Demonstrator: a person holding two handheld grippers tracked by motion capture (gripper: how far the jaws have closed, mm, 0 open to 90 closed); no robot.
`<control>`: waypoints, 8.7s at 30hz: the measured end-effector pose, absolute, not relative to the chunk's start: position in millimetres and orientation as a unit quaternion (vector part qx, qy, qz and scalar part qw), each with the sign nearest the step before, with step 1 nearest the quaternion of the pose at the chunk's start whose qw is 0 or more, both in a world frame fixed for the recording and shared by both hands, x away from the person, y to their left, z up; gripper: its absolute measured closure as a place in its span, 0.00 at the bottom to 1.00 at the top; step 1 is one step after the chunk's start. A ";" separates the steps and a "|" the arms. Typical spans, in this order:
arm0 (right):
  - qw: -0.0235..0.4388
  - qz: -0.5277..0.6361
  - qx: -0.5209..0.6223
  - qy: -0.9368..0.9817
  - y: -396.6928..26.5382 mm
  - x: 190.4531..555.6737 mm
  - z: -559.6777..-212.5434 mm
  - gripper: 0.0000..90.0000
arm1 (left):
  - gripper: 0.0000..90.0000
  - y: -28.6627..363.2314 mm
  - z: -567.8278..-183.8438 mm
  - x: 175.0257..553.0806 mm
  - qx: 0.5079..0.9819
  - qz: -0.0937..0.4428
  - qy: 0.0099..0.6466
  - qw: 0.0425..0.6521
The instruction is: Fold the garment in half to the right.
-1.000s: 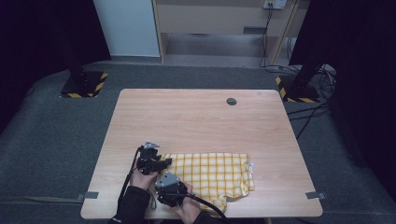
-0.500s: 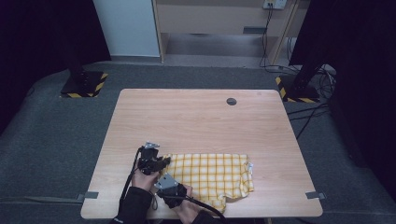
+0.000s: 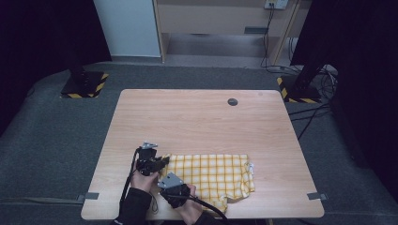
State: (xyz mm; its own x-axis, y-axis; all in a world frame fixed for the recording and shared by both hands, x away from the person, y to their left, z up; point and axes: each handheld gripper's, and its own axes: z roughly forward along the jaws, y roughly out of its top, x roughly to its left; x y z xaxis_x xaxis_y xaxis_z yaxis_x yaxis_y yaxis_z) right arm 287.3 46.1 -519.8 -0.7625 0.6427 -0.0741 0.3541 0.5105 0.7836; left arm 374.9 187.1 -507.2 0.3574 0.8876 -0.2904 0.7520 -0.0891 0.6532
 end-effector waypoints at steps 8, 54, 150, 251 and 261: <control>0.164 0.430 0.294 0.838 36.4 285.3 -499.6 0.92 | 0.85 189.9 -484.5 366.9 0.724 0.093 0.553 0.401; 0.128 0.558 0.369 0.732 -96.9 276.6 -417.4 0.92 | 0.83 73.4 -377.1 371.6 0.790 0.134 0.459 0.383; 0.144 0.469 0.376 0.786 -164.7 243.3 -456.4 0.27 | 0.29 51.6 -490.3 398.4 0.844 0.117 0.404 0.334; 0.143 0.397 0.448 0.788 -209.7 380.8 -482.0 0.96 | 0.18 66.1 -504.0 307.3 0.840 0.044 0.384 0.381; 0.183 0.445 0.424 0.767 -196.0 380.3 -452.6 0.96 | 0.17 67.6 -502.3 308.0 0.838 0.045 0.381 0.388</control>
State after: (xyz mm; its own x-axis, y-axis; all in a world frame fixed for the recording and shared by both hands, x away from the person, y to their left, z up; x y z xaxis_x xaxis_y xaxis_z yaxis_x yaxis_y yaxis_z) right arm 380.3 -196.0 -452.6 -0.5740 0.8131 0.0970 0.4878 0.2443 0.8381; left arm 308.0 67.6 -502.3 0.7056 0.6736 -0.2200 0.6034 -0.4084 0.6850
